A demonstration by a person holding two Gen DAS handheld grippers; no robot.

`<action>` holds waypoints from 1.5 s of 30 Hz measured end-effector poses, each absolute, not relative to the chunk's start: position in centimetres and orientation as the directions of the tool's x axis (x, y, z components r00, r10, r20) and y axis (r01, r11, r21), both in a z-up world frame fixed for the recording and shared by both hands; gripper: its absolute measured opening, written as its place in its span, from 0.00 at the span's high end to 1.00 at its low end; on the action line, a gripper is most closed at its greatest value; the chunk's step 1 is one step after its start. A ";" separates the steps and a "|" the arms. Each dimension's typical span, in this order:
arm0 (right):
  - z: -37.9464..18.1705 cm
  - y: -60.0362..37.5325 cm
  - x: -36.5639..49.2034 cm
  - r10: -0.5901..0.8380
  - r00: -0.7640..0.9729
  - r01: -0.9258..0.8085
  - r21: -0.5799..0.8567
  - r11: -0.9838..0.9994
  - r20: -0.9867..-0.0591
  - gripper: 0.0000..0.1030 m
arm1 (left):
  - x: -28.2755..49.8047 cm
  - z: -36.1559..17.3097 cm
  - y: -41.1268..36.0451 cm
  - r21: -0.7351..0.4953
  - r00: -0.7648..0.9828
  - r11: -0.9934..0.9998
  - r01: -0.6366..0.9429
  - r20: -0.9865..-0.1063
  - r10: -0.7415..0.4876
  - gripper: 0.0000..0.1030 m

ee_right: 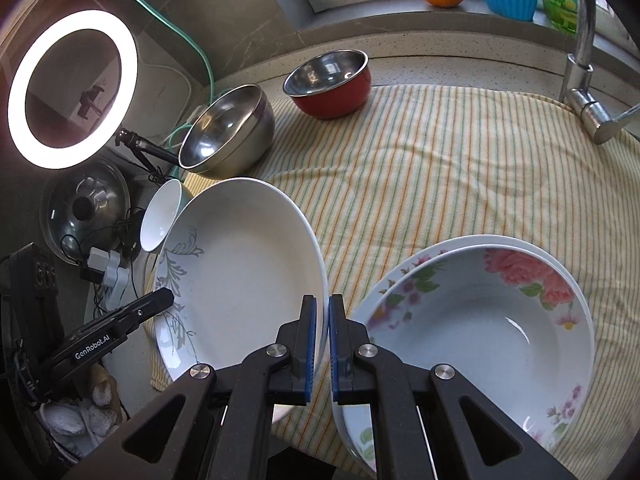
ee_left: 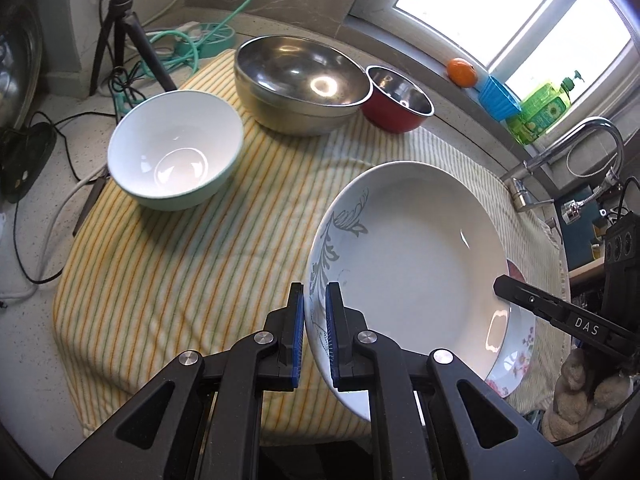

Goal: Organize plates and bowls
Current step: 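Carry the leaf-pattern plate with both grippers toward the pink plate stack, then lower the leaf-pattern plate onto the pink plates with both grippers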

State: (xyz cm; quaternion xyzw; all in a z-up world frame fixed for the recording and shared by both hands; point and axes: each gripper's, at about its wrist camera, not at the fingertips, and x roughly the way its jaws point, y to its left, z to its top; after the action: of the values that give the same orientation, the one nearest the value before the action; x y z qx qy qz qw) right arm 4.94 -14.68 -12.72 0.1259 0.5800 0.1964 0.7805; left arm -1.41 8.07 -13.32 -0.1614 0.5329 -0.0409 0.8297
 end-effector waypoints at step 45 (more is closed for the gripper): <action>-14.2 -30.9 -0.9 0.321 0.313 0.169 0.384 0.908 -0.894 0.94 | 0.9 -15.5 -8.2 -0.301 0.257 0.926 0.229 -0.899 -0.356 0.92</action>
State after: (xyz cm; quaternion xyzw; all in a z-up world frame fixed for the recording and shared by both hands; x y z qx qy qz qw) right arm -0.90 -30.87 -14.18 0.2093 0.5843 0.0485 0.7826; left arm 0.92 -8.17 -15.52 -0.0544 0.5808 -0.1849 0.7909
